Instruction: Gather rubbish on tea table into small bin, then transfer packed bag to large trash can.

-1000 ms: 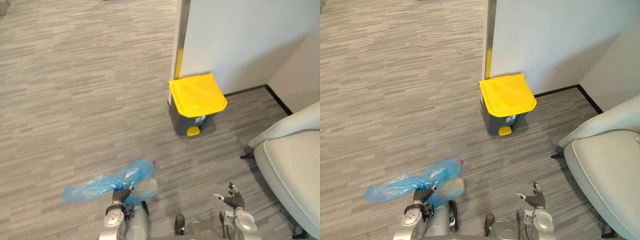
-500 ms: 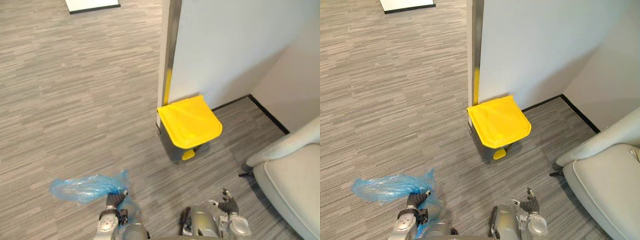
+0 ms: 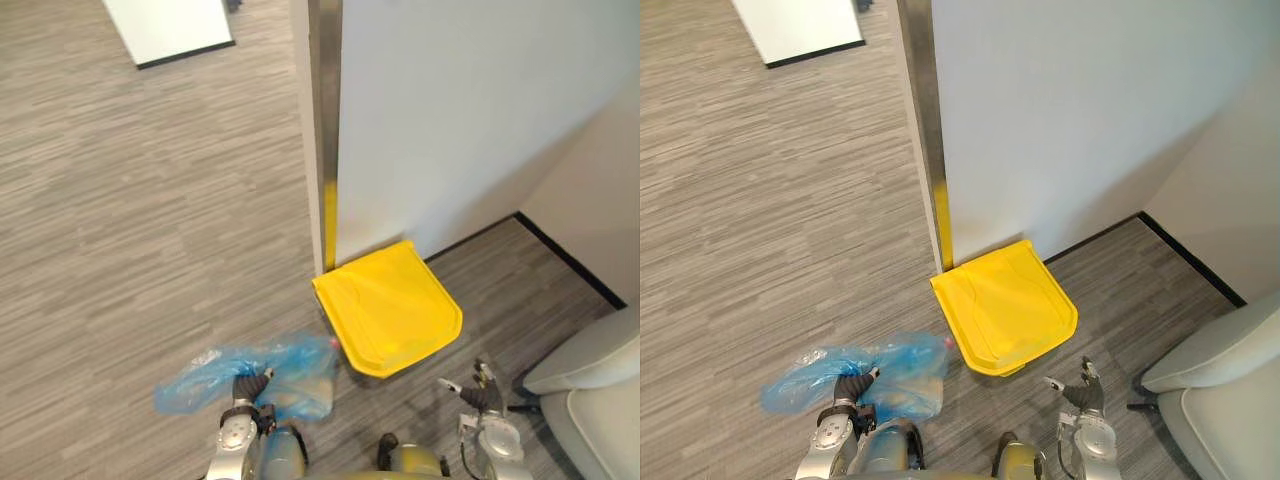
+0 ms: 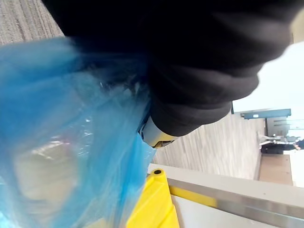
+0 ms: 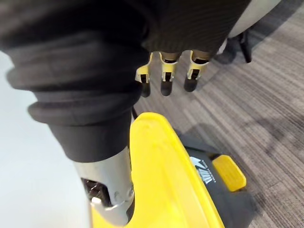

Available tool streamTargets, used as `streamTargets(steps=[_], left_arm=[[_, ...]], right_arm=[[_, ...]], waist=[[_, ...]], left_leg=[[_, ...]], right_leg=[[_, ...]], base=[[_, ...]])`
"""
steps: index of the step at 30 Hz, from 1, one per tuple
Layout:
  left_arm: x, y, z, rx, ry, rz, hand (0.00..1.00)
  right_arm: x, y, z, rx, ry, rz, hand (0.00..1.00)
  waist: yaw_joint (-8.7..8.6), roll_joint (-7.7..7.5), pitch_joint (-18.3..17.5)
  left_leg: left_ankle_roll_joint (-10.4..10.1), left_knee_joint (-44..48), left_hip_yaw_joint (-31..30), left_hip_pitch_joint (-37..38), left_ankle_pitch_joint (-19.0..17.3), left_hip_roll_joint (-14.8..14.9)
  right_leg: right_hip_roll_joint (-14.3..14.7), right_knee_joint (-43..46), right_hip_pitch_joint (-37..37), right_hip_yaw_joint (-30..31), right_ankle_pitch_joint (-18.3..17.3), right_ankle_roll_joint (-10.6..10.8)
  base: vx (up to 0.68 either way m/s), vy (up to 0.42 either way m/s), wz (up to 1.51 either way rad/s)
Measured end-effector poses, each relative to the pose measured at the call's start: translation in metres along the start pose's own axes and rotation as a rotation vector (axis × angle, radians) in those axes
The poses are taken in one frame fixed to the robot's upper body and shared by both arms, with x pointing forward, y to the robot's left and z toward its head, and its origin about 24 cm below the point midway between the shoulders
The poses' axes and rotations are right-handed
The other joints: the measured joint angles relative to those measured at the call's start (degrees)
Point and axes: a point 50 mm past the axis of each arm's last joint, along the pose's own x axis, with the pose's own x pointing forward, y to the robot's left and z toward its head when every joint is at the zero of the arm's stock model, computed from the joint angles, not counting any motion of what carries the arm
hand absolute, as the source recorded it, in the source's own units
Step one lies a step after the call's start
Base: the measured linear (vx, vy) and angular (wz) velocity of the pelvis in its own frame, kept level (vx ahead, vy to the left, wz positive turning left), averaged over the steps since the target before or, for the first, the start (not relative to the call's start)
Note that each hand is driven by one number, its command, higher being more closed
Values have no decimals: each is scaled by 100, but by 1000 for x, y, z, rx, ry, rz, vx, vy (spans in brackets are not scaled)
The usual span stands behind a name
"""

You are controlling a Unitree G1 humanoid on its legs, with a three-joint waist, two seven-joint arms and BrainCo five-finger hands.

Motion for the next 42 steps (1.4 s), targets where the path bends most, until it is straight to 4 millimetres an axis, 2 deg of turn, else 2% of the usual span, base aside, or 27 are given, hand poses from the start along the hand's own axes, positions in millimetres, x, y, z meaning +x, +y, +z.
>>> streamTargets(steps=[1, 3, 8, 13, 18, 25, 26, 28, 30, 31, 32, 33, 35, 36, 37, 38, 39, 40, 42], left_arm=[[2, 1, 4, 5, -12, -1, 100], [3, 1, 9, 3, -34, -3, 100], [4, 7, 11, 16, -44, 11, 100], [0, 12, 4, 32, -24, 21, 100], [-5, 16, -1, 49, -16, 28, 100], [-8, 17, -5, 57, -3, 29, 100], [-10, 17, -4, 56, -13, 27, 100], [-11, 16, -1, 58, -28, 17, 100], [-11, 15, 1, 67, -37, -3, 100], [-11, 16, 2, 73, -41, -5, 100], [-10, 15, 2, 83, -41, -15, 100], [-9, 16, 4, 94, -46, -17, 100], [-6, 19, 8, 110, -60, -15, 100], [0, 23, 17, 130, -85, -12, 100], [4, 23, 25, 133, -106, -11, 100], [6, 22, 27, 132, -112, -9, 100], [10, 20, 29, 131, -111, -4, 100], [12, 17, 32, 129, -119, -7, 100], [14, 16, 37, 131, -134, -9, 100]], right_arm=[[-4, -3, -8, 8, 23, -15, 0], [-7, -6, -12, 14, 38, -25, 0], [-7, -10, -12, 49, 37, -44, 0], [-7, -15, -15, 58, 50, -66, 0], [-7, -14, -19, 52, 70, -56, 0], [-3, -2, -11, 31, 56, -13, 0], [-2, 6, -8, 20, 49, 15, 0], [-2, 10, -6, 15, 41, 30, 0], [-2, 12, -5, 20, 37, 34, 0], [-1, 15, 0, 27, 22, 38, 0], [-1, 16, 1, 31, 19, 40, 0], [0, 18, 3, 35, 15, 43, 0], [2, 19, 6, 39, 5, 45, 0], [6, 20, 14, 40, -19, 44, 0], [8, 17, 20, 36, -41, 36, 0], [9, 14, 24, 31, -56, 26, 0], [11, 8, 30, 22, -79, 10, 0], [14, 4, 38, 21, -107, 0, 0], [13, 2, 46, 39, -153, -7, 0]], waist=[[18, -75, -31], [15, -129, -63], [-15, -131, -65], [0, -141, -70], [9, -142, -75], [22, -192, -123], [26, -214, -135], [28, -228, -131], [37, -263, -123], [41, -278, -54], [37, -206, 42], [44, -225, 44], [49, -280, 73], [39, -320, 139], [55, -319, 220], [68, -299, 261], [79, -187, 322], [140, -38, 396], [182, -40, 414]], left_leg=[[1, -37, 86, 0, 0, -60], [2, -131, 281, 86, 0, -154], [-2, -309, 499, 388, -5, -124], [-1, -470, 725, 603, -16, -33], [52, -208, 775, 467, -168, 47], [191, 297, 756, 95, -438, 121], [181, 479, 712, 12, -581, 155], [213, 635, 619, -29, -696, 153], [294, 766, 448, 57, -854, 98], [347, 746, 393, 235, -885, 77], [374, 743, 323, 335, -904, 78], [420, 751, 204, 433, -944, 100], [410, 781, 106, 487, -988, 102], [380, 988, -114, 409, -1140, 141], [310, 1287, -309, 369, -1327, 159], [275, 1491, -443, 358, -1470, 160], [190, 1762, -629, 372, -1684, 271], [42, 1831, -771, 427, -1803, 401], [-73, 1797, -866, 428, -1863, 393]], right_leg=[[-66, -31, -46, 78, 26, 45], [-154, -178, -31, 241, 116, 179], [-144, -217, 41, 447, 140, 219], [-44, -211, 30, 633, 143, 217], [-18, -213, -56, 717, 157, 194], [-43, -336, -236, 722, 327, 333], [-42, -221, -230, 701, 290, 334], [-80, -29, -231, 623, 179, 334], [-267, 654, -298, 258, 44, 361], [-421, 1551, -619, -45, 75, 271], [-461, 1906, -788, -212, -83, 221], [-475, 1701, -898, -331, -131, 201], [-514, 1392, -1041, -475, -84, 229], [-576, 391, -1147, -732, 334, 335], [-657, -22, -1121, -963, 446, 385], [-710, -28, -1072, -974, 429, 396], [-715, 144, -975, -952, 523, 532], [-627, 567, -1010, -898, 325, 713], [-580, 1140, -1283, -622, 110, 685]], base=[[113, 124, -15], [127, 122, -28], [51, 7, -30], [-35, -38, -23], [-97, 4, -17], [-97, 78, -4], [4, 73, 4], [34, 99, 23], [51, 104, 37], [32, 69, 27], [52, 17, 35], [107, -59, 47], [141, -108, 50], [144, -138, 75], [150, -153, 93], [202, -186, 76], [248, -198, 54], [301, -227, 40], [285, -207, 18]])
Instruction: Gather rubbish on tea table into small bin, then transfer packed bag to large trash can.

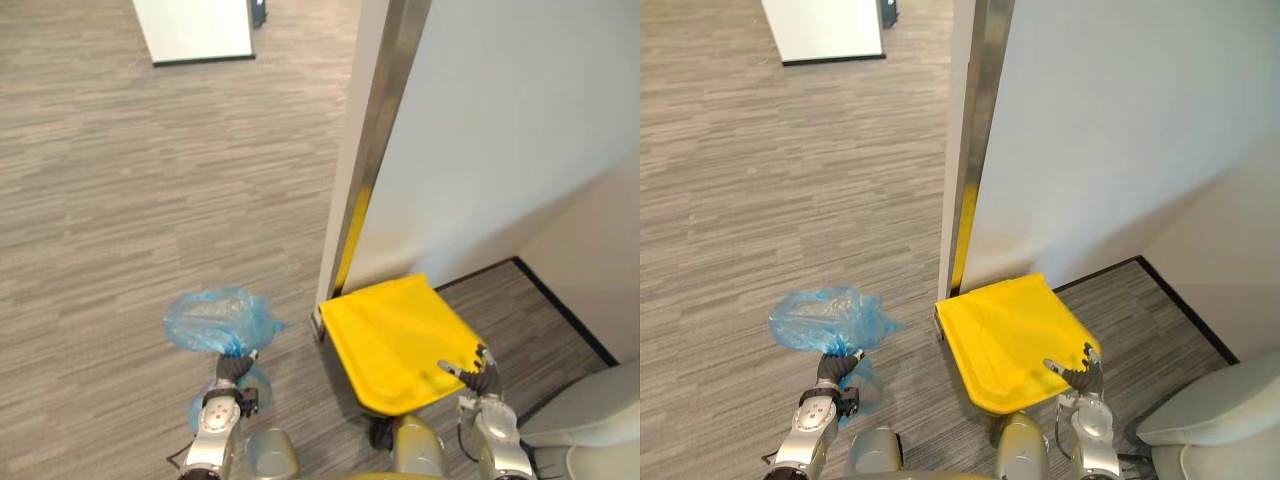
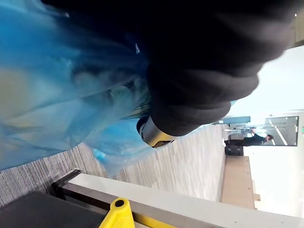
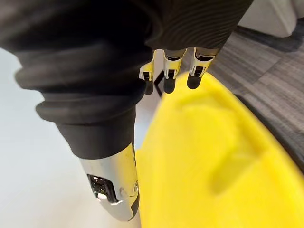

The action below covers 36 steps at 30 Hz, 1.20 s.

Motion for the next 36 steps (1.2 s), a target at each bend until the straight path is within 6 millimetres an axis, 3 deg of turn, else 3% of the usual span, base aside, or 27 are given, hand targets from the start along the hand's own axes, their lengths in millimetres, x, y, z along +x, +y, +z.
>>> streamTargets(steps=[1, 4, 5, 11, 13, 16, 17, 18, 20, 21, 24, 26, 27, 28, 30, 31, 32, 35, 36], left_arm=[[-1, 1, -2, 1, 8, 3, 100], [0, 0, 0, 2, 1, 1, 100], [1, -1, 1, 0, 0, -2, 100], [-1, -4, -9, -4, 43, -10, 100], [-3, -4, -15, -1, 66, -19, 100], [-6, -7, -19, 8, 81, -41, 100], [-6, -10, -19, 15, 79, -56, 100], [-7, -15, -19, 19, 78, -76, 100], [-7, -24, -17, 10, 74, -98, 100], [-7, -28, -15, 11, 63, -111, 100], [-1, -34, -1, 8, 9, -127, 100], [1, -38, 10, 5, -44, -142, 100], [1, -38, 17, 3, -82, -145, 100], [2, -37, 21, 4, -103, -144, 100], [8, -36, 34, 13, -154, -132, 100], [8, -35, 35, 12, -159, -130, 100], [6, -34, 35, 3, -166, -124, 100], [6, -40, 47, -14, -215, -145, 100], [6, -41, 51, -19, -231, -150, 100]], right_arm=[[2, -3, 16, 25, -77, -13, 0], [4, -12, 21, 47, -96, -50, 0], [4, -12, 18, 49, -84, -52, 0], [-3, -7, -9, 47, 47, -31, 0], [-6, -7, -18, 35, 80, -25, 0], [-4, 11, -12, -19, 57, 61, 0], [-3, 18, -9, -52, 43, 98, 0], [0, 36, -2, -78, 25, 164, 0], [9, 57, 17, -111, -36, 233, 0], [12, 70, 31, -144, -89, 275, 0], [23, 109, 78, -195, -218, 368, 0], [29, 123, 109, -229, -303, 389, 0], [32, 129, 129, -249, -358, 397, 0], [33, 133, 141, -259, -390, 403, 0], [41, 134, 189, -284, -493, 357, 0], [42, 133, 198, -286, -516, 348, 0], [41, 132, 220, -283, -572, 328, 0], [35, 132, 263, -263, -685, 297, 0], [35, 131, 266, -262, -692, 289, 0]], waist=[[16, 19, 8], [120, 5, -2], [146, -4, -9], [142, -6, -20], [127, -5, -21], [92, 4, -23], [78, 14, -29], [20, 29, -55], [-31, 68, -50], [-12, 145, -28], [33, 265, 166], [149, 390, 287], [163, 444, 418], [174, 431, 495], [296, 353, 856], [306, 335, 889], [314, 369, 936], [312, 383, 1143], [314, 384, 1159]], left_leg=[[-127, -64, -18, 146, -65, 49], [-345, -333, 26, 395, -13, 152], [-448, -560, 22, 514, 43, 190], [-789, -1280, -37, 706, 271, 540], [-915, -1571, -303, 713, 412, 537], [-1033, -2120, -584, 736, 811, 539], [-1053, -2311, -687, 716, 935, 537], [-1044, -2375, -960, 540, 1031, 483], [-968, -1114, -1004, -134, 1003, 118], [-760, -972, -817, -293, 911, 81], [-803, -1299, -1182, -523, 953, -29], [-714, -567, -1157, -824, 893, -207], [-472, -473, -1052, -934, 743, -231], [-466, -535, -1065, -950, 695, -221], [-606, -782, -1158, -1000, 754, -347], [-598, -780, -1194, -1022, 793, -393], [-587, -767, -1236, -1125, 793, -395], [-601, -753, -1314, -1210, 820, -342], [-624, -767, -1321, -1209, 835, -351]], right_leg=[[43, 455, -128, 78, -358, -19], [53, 697, -177, -77, -471, 88], [77, 740, -200, -168, -433, 255], [503, 926, -440, -113, -529, 393], [735, 918, -491, 369, -629, 371], [765, 956, -554, 132, -809, 403], [747, 921, -569, 28, -906, 352], [750, 816, -591, -114, -1015, 152], [703, 825, -706, -130, -963, 38], [664, 948, -754, -224, -957, -57], [621, 899, -915, -337, -944, -257], [512, 854, -969, -529, -798, -498], [510, 883, -977, -588, -759, -538], [505, 915, -1009, -587, -756, -534], [561, 676, -1067, -405, -622, -546], [565, 561, -1072, -410, -551, -571], [578, 438, -1101, -475, -406, -608], [634, 422, -1106, -466, -318, -555], [638, 414, -1106, -469, -313, -560]], base=[[291, -194, -1], [289, -170, -29], [232, -162, -32], [133, -234, -12], [19, -229, 21], [-5, -249, 39], [-24, -224, 68], [-36, -250, 84], [-107, -211, 68], [-147, -159, 60], [-135, -133, 67], [-171, -44, 45], [-160, 4, 27], [-253, -50, 35], [-210, -74, 34], [-111, -28, 19], [-116, -5, 1], [-97, -11, -5], [-1, -12, 7]])
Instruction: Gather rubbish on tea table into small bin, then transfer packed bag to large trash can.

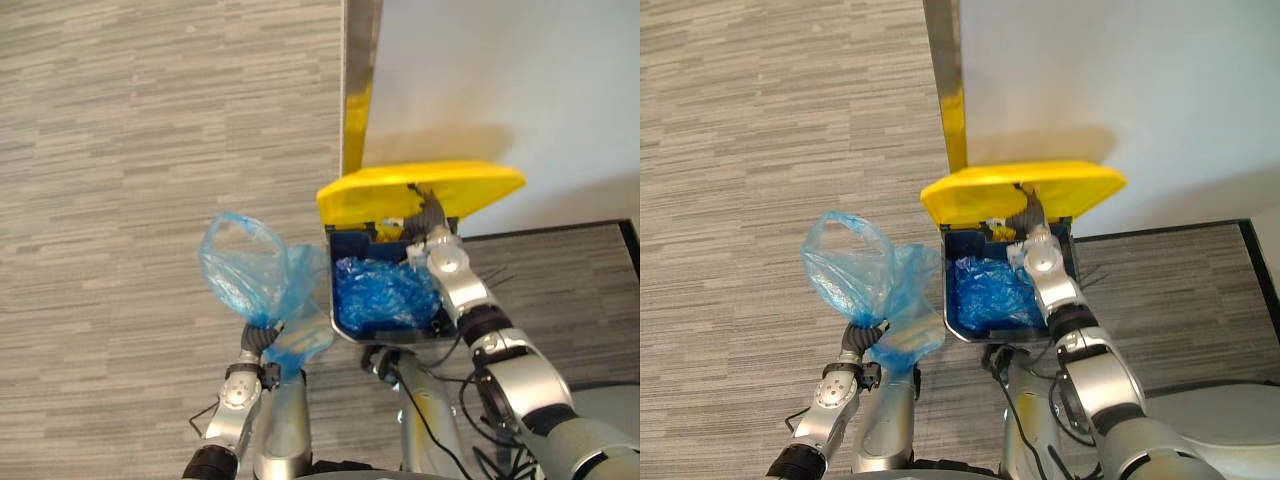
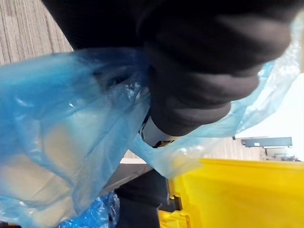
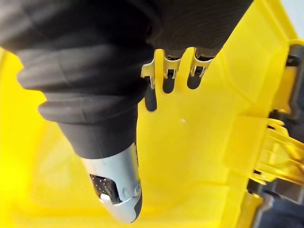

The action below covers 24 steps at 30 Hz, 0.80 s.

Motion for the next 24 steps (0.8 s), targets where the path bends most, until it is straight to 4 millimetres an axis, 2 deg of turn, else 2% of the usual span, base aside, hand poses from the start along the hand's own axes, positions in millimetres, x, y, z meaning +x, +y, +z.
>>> streamTargets(steps=[5, 8, 10, 11, 14, 16, 17, 18, 20, 21, 22, 24], left_arm=[[-2, -20, 24, -29, -109, -86, 100], [-5, -39, 47, -63, -207, -168, 100], [-11, -61, 71, -86, -310, -280, 100], [-13, -66, 76, -90, -334, -305, 100], [-21, -93, 102, -121, -441, -435, 100], [-21, -115, 127, -138, -528, -522, 100], [-21, -120, 134, -145, -551, -536, 100], [-19, -128, 148, -158, -594, -555, 100], [-7, -135, 155, -141, -605, -544, 100], [8, -139, 152, -87, -573, -502, 100], [15, -139, 150, -69, -553, -485, 100], [42, -125, 132, 34, -432, -354, 100]], right_arm=[[3, -12, 4, -25, -20, -29, 0], [5, -13, 8, -57, -34, -18, 0], [6, -17, 10, -73, -40, -21, 0], [7, -18, 10, -74, -42, -22, 0], [11, -17, 22, -95, -77, -10, 0], [16, -19, 34, -93, -107, -16, 0], [17, -19, 38, -92, -117, -17, 0], [20, -19, 47, -82, -140, -21, 0], [23, -19, 56, -80, -161, -21, 0], [24, -19, 60, -80, -172, -23, 0], [24, -19, 62, -79, -177, -23, 0], [28, -19, 75, -83, -214, -23, 0]], waist=[[-22, 8, 17], [-50, 9, 18], [-116, 18, 26], [-129, 18, 27], [-184, 32, 34], [-197, 95, 134], [-207, 107, 185], [-263, 141, 276], [-318, 153, 346], [-369, 149, 351], [-402, 148, 352], [-514, 131, 362]], left_leg=[[-43, -94, -53, 52, 133, 3], [-50, -117, -58, 96, 135, 4], [-16, -115, -100, 93, 115, -1], [-16, -114, -104, 94, 115, -5], [-21, -94, -122, 124, 114, -9], [-62, -92, -158, 123, 132, -13], [-67, -87, -163, 120, 135, -20], [-67, -20, -179, 52, 138, -24], [-63, 51, -205, -15, 139, 29], [-65, 34, -201, -89, 140, 50], [-68, 26, -199, -120, 142, 47], [-96, -8, -168, -229, 159, 34]], right_leg=[[-6, 160, -2, -53, -27, -9], [-44, 263, 0, -46, -73, 38], [-81, 273, 9, -41, -75, 41], [-88, 273, 18, -44, -75, 41], [-88, 295, 41, -40, -76, 42], [-80, 262, 43, -67, -133, 85], [-75, 247, 46, -76, -137, 80], [-23, 195, 38, -108, -163, 8], [58, 172, 1, -108, -128, -46], [97, 135, -62, -79, -113, -59], [101, 126, -93, -72, -104, -69], [119, 99, -270, -50, -49, -161]], base=[[56, -13, 4], [63, -33, 4], [9, -35, 7], [-22, -15, 8], [-35, -17, 1], [-55, -47, 3], [-61, -30, 1], [-66, -22, -7], [-66, -20, -11], [-45, -24, -2], [-48, -33, 1], [-25, -22, -13]])
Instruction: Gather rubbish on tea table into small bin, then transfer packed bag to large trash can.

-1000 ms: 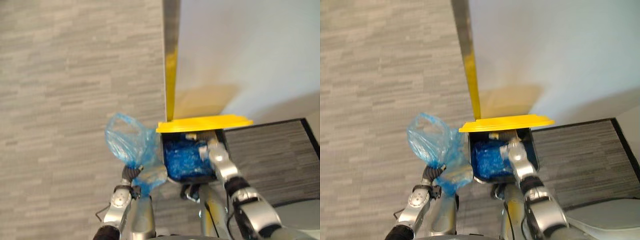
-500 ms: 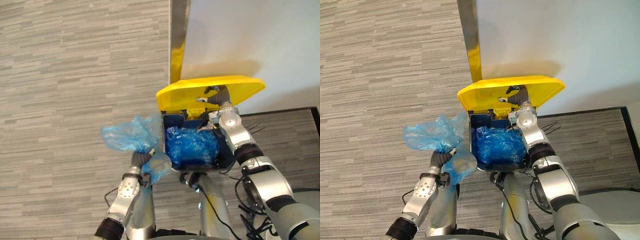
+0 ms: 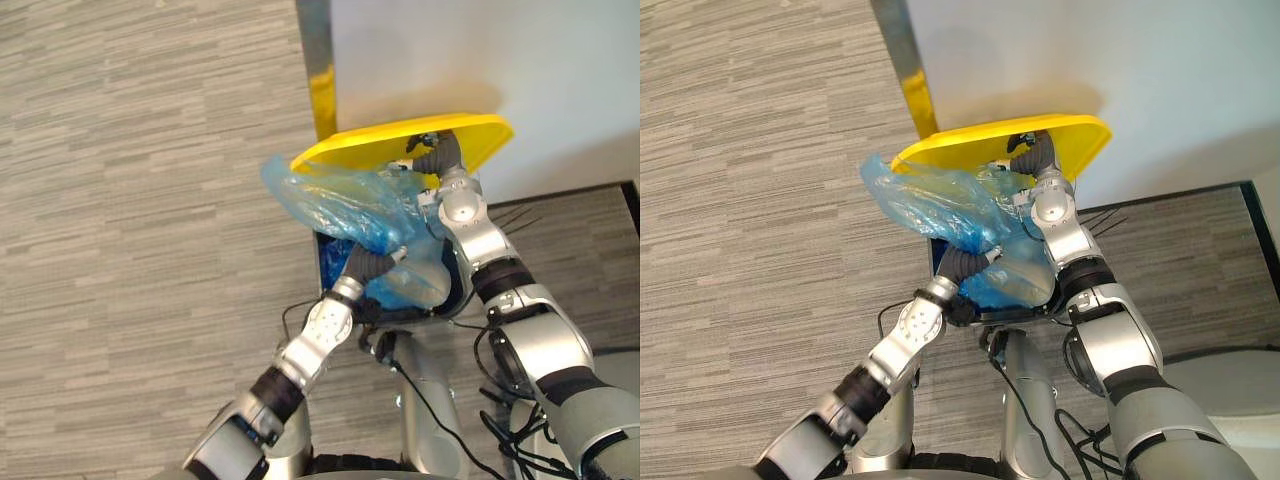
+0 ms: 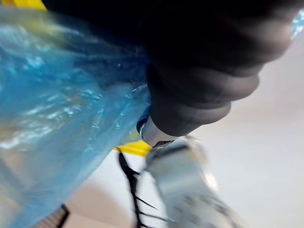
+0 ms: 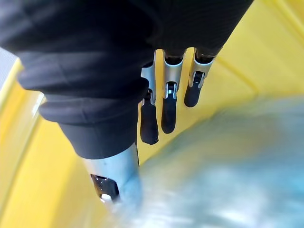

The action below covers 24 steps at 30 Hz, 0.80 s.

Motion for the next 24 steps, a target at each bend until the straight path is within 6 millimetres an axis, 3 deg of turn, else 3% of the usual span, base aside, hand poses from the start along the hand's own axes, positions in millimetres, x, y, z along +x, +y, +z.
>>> streamTargets(steps=[3, 4, 7, 12, 20, 24], left_arm=[[10, 22, -17, 105, 103, 87, 100], [14, 27, -20, 129, 131, 98, 0], [23, 35, -25, 203, 196, 112, 0], [34, 47, -31, 260, 291, 133, 0], [16, 49, -57, 274, 417, 81, 0], [2, 55, -71, 304, 465, 88, 0]], right_arm=[[3, -7, 16, -12, -70, -12, 0], [4, -9, 21, -13, -91, -15, 0], [4, -8, 36, 11, -155, -14, 0], [3, -2, 42, 30, -181, 7, 0], [0, 10, 43, 17, -184, 59, 0], [-11, 18, 20, 17, -132, 87, 0]], waist=[[-5, -101, 104], [-16, -118, 124], [-128, -137, 136], [-283, -201, 169], [-279, -221, 160], [-282, -226, 157]], left_leg=[[-2, 5, 35, -155, 1, 53], [-18, 14, 39, -222, 9, 82], [-23, 31, 63, -456, 11, 97], [-53, 102, 233, -701, 24, 64], [7, 84, 423, -539, -13, 34], [22, 0, 415, -263, -18, -15]], right_leg=[[51, 0, -208, -25, 23, -30], [76, -1, -274, -28, 24, -30], [79, 21, -532, -33, 65, -29], [-18, 233, -873, 50, 99, -82], [-25, 173, -860, 217, 100, -75], [-52, 93, -576, 190, 82, -45]], base=[[10, -23, -24], [21, -39, -11], [32, -16, -5], [56, 28, -7], [14, 37, -8], [-6, 37, 2]])
